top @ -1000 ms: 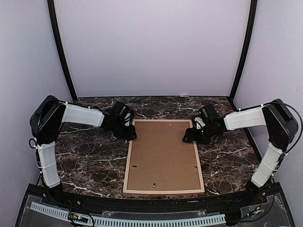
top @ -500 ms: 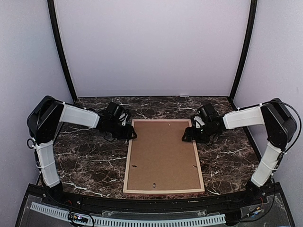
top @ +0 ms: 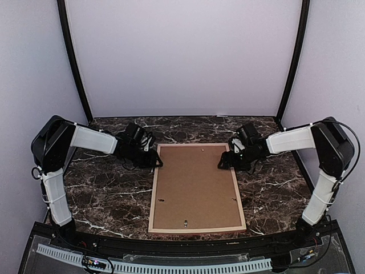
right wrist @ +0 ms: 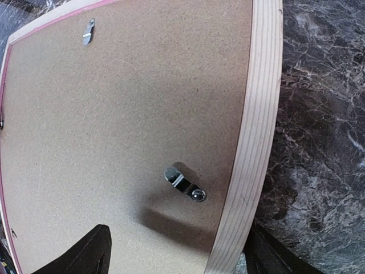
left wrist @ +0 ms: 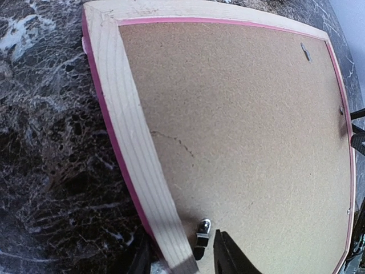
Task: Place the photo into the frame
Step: Press the fastener onto the backboard.
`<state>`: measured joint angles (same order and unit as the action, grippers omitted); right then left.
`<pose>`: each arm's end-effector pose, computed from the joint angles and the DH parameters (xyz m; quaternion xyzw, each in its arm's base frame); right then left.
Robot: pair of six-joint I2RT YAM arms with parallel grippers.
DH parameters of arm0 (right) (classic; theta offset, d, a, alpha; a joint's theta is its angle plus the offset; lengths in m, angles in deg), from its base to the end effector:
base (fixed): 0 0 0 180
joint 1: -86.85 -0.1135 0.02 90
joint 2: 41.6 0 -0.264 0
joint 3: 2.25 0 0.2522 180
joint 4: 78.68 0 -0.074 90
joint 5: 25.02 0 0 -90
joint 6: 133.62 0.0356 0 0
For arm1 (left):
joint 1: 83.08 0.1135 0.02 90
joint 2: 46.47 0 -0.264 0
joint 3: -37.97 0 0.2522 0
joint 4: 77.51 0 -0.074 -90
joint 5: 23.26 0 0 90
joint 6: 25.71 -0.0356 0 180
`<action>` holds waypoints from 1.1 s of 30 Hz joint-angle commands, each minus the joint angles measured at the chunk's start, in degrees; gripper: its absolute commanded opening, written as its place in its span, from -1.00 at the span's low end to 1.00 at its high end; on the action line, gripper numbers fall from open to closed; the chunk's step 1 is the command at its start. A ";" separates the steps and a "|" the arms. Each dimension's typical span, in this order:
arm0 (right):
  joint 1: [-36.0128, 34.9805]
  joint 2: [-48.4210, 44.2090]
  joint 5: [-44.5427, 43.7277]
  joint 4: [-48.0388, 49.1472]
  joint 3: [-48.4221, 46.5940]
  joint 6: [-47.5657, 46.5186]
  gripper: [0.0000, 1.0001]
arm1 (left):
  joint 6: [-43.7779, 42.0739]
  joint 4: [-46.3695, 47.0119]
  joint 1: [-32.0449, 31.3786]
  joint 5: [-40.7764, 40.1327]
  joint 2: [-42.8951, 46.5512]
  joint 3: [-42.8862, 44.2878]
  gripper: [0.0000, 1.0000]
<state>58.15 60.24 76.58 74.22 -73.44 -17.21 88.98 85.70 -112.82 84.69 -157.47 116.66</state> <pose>0.3029 0.1740 0.1512 -0.0472 0.9550 0.2139 0.2001 0.3405 -0.2072 0.1436 0.0952 0.9222 -0.2878 0.2401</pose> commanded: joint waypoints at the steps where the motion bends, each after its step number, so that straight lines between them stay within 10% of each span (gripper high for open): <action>1: 0.16 2.29 0.45 -0.60 -0.57 -0.72 0.63 | -0.03 -3.50 0.51 -0.23 1.00 -1.51 -0.22; 33: 0.17 2.24 0.62 0.25 0.63 -0.42 0.63 | -5.47 -5.21 0.65 -9.32 1.00 -2.46 -0.42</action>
<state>58.15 60.62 76.77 74.55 -73.75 -17.65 85.83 85.35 -112.67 80.63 -157.15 116.42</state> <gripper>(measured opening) 0.813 0.287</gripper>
